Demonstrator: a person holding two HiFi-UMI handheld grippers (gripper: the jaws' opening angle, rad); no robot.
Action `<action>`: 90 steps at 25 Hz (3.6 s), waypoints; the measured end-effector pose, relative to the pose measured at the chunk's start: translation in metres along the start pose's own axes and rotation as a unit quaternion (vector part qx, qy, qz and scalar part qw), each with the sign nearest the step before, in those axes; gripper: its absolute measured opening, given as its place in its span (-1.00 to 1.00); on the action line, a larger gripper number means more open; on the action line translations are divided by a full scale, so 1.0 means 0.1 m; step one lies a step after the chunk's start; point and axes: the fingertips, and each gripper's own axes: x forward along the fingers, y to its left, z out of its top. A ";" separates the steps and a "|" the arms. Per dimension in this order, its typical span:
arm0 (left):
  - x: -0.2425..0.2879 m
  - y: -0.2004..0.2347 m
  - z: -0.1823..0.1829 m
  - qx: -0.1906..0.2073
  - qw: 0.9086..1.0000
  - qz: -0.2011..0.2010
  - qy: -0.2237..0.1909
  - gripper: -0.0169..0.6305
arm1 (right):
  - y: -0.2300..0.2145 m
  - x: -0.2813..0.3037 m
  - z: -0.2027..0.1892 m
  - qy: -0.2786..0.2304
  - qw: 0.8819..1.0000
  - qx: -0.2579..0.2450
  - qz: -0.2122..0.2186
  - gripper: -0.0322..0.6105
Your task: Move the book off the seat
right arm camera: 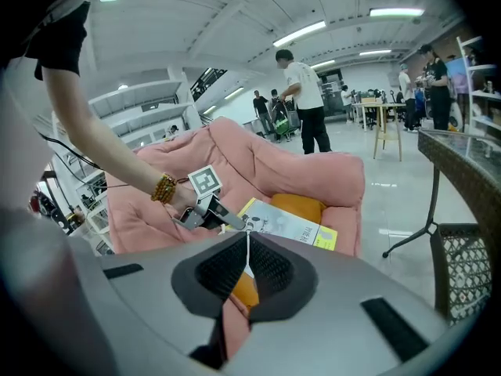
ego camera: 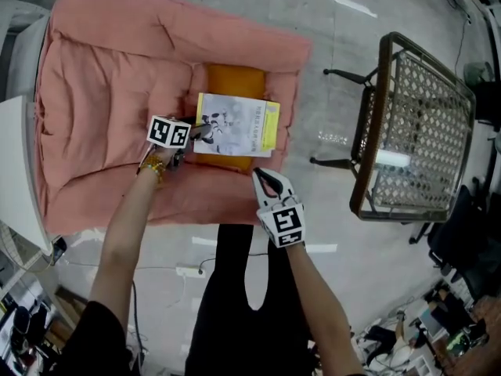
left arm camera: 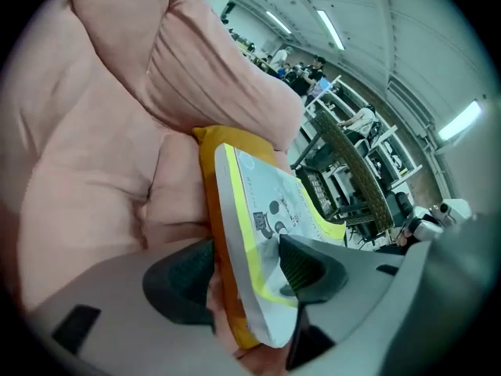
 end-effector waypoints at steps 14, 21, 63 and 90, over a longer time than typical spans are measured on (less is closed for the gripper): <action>0.20 -0.20 0.04 -0.027 0.994 -0.108 -0.004 -0.31 | 0.21 0.09 -0.28 0.027 0.999 0.003 0.018 -0.85; 0.06 -0.41 0.11 -0.005 0.998 -0.057 -0.013 -0.60 | 0.31 0.15 -0.01 0.015 1.000 0.011 0.016 -0.85; -1.95 -2.86 0.42 0.014 0.989 0.066 -0.128 -0.73 | 0.22 -1.36 1.82 -0.040 0.997 -0.010 -0.061 -0.85; -2.10 -4.42 0.79 0.028 0.974 0.093 -0.206 -0.73 | -0.29 -2.61 2.17 -0.093 0.994 -0.061 -0.019 -0.85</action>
